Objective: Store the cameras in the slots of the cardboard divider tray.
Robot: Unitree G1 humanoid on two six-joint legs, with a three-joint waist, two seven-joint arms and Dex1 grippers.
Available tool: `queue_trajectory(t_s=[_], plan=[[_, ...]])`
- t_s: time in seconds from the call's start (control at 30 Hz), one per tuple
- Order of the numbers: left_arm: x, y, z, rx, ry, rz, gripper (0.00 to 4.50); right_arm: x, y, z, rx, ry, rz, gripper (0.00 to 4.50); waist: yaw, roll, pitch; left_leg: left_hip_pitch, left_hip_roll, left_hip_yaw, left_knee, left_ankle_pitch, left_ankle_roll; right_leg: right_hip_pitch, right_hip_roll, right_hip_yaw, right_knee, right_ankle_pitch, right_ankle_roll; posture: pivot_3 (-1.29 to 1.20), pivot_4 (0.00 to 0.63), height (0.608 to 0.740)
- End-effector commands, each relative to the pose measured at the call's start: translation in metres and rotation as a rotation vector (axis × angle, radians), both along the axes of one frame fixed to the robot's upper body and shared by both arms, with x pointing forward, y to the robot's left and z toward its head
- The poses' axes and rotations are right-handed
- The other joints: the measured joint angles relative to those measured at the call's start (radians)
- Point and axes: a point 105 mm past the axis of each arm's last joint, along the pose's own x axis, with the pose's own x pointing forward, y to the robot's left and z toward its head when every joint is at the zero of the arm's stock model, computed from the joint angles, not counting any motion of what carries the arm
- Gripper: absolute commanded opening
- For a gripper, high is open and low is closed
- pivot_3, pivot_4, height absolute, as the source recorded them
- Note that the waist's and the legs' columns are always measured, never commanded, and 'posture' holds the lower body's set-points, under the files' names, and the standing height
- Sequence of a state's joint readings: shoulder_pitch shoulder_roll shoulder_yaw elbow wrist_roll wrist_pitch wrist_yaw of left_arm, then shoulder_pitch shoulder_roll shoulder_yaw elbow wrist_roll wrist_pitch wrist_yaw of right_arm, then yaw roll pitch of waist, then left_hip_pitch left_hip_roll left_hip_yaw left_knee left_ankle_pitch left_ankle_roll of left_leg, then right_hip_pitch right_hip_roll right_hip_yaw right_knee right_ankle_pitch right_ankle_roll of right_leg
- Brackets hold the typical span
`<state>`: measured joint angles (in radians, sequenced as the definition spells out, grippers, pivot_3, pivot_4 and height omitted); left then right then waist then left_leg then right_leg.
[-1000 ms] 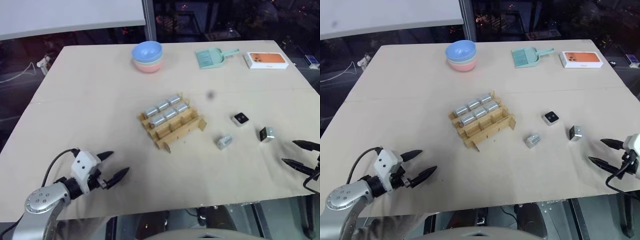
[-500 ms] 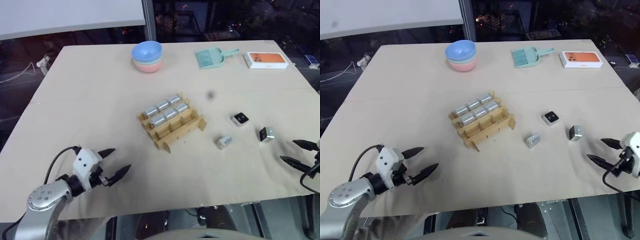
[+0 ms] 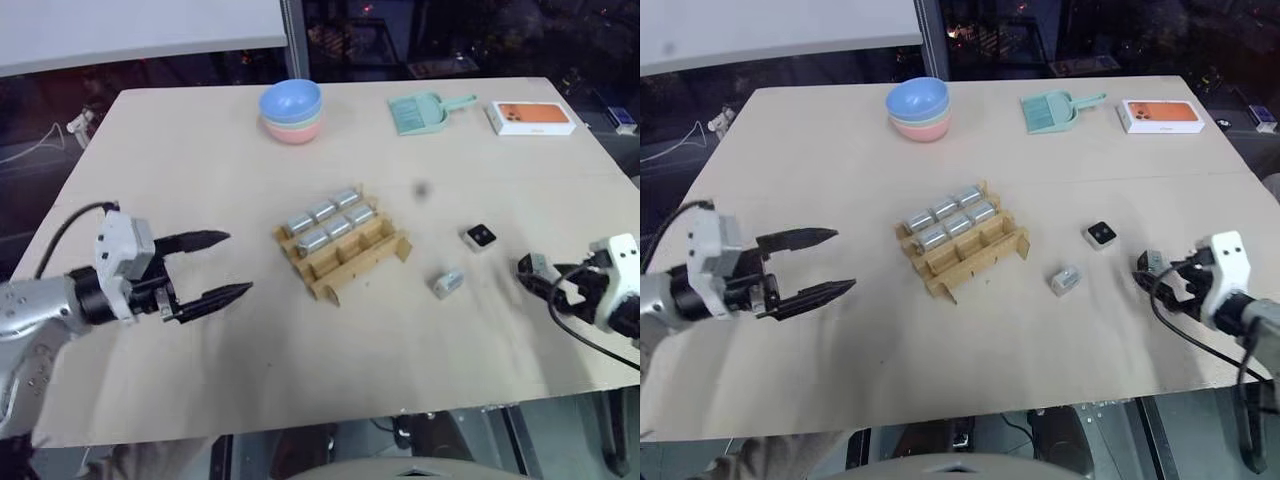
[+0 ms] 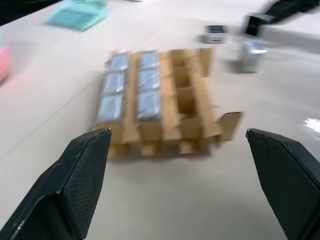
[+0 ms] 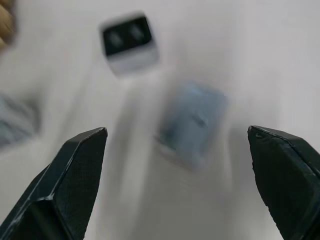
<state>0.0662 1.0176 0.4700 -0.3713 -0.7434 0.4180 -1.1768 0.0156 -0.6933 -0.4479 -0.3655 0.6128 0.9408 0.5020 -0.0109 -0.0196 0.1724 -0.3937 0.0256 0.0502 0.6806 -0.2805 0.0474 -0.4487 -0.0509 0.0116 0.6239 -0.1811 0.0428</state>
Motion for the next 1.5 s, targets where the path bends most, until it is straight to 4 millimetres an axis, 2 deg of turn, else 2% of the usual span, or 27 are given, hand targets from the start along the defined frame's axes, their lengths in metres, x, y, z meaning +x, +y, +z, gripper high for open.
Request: queue_trajectory(t_s=[0.03,0.2,0.53,0.67,0.8,0.87,1.03,1.17,1.23,1.37,1.47,1.5], plan=[[-0.007,-0.013,0.012,0.001,-0.004,-0.119,4.50,0.003,-0.002,0.007,-0.067,-0.022,-0.054,4.46,0.002,0.000,0.000,-0.001,0.000,0.000,0.000,0.000,0.000,0.000,0.000,0.000,-0.001,0.000,0.000,0.00,0.150,0.740],[-0.014,-0.026,0.011,0.012,0.035,-0.240,4.50,0.007,0.003,0.001,-0.071,-0.019,-0.065,4.46,0.000,0.000,0.000,-0.001,-0.001,0.000,0.000,0.000,0.000,0.000,-0.001,0.000,-0.001,0.000,0.000,0.00,0.150,0.740],[-0.013,-0.025,0.011,0.013,0.055,-0.259,4.50,0.015,0.000,0.004,-0.070,-0.035,-0.078,4.46,-0.002,0.000,0.000,-0.001,-0.001,0.000,0.001,0.000,0.000,0.000,0.000,0.000,0.000,0.000,0.000,0.00,0.150,0.740],[-0.013,-0.023,0.011,0.011,0.061,-0.248,4.50,0.012,0.000,0.004,-0.091,-0.032,-0.068,3.27,-0.002,0.000,0.000,-0.001,-0.001,0.000,0.001,0.000,0.000,0.000,0.000,0.000,0.000,0.000,0.000,0.00,0.150,0.740],[-0.014,-0.023,0.010,0.005,0.066,-0.243,4.50,0.011,-0.002,0.005,-0.097,-0.033,-0.076,1.36,-0.002,-0.001,0.000,-0.001,-0.001,0.000,0.001,0.000,0.000,0.000,0.000,0.000,0.000,0.000,0.000,0.00,0.150,0.740],[-0.014,-0.023,0.010,0.002,0.067,-0.243,4.50,0.009,-0.002,0.004,-0.099,-0.027,-0.071,0.78,-0.002,-0.001,0.000,-0.001,-0.001,-0.001,0.001,0.000,0.000,0.000,0.000,0.000,0.000,0.000,0.000,0.00,0.150,0.740],[-0.012,-0.022,0.009,0.002,0.072,-0.242,4.50,0.012,-0.001,0.009,-0.107,-0.034,-0.059,0.78,-0.002,-0.001,0.000,-0.001,-0.001,-0.001,0.001,0.000,0.000,0.000,0.000,0.000,0.000,0.000,0.000,0.00,0.150,0.740],[-0.008,-0.017,0.008,0.013,0.069,-0.224,4.50,0.027,0.023,0.048,-0.206,-0.192,0.202,0.78,-0.008,0.001,0.001,0.000,-0.001,0.000,0.002,0.000,0.000,0.000,0.000,0.001,0.000,0.000,0.000,0.00,0.150,0.740],[-0.006,-0.016,0.007,0.010,0.065,-0.219,4.50,0.032,0.043,0.066,-0.223,-0.287,0.366,0.78,-0.010,0.000,0.001,0.001,-0.001,0.000,0.002,0.000,0.000,0.000,0.001,0.002,0.000,0.000,0.000,0.00,0.150,0.740],[0.004,-0.008,0.003,0.003,0.041,-0.178,4.50,0.030,0.112,0.098,-0.240,-0.471,0.819,0.78,-0.009,0.000,0.002,0.001,0.001,0.000,0.002,0.000,0.000,0.001,0.003,0.000,0.001,0.000,0.000,0.00,0.150,0.740],[0.007,-0.004,0.001,-0.029,0.024,-0.160,4.50,0.026,0.160,0.104,-0.211,-0.520,1.095,0.78,-0.010,0.000,0.003,0.001,0.001,-0.001,0.002,0.000,0.000,0.000,0.003,0.001,0.001,0.001,0.000,0.00,0.150,0.740],[0.008,-0.004,0.001,-0.034,0.018,-0.160,4.50,0.025,0.170,0.103,-0.203,-0.525,1.156,0.78,-0.009,0.000,0.003,0.001,0.001,-0.001,0.002,0.000,0.000,0.000,0.003,0.000,0.001,0.003,0.000,0.00,0.150,0.740]])
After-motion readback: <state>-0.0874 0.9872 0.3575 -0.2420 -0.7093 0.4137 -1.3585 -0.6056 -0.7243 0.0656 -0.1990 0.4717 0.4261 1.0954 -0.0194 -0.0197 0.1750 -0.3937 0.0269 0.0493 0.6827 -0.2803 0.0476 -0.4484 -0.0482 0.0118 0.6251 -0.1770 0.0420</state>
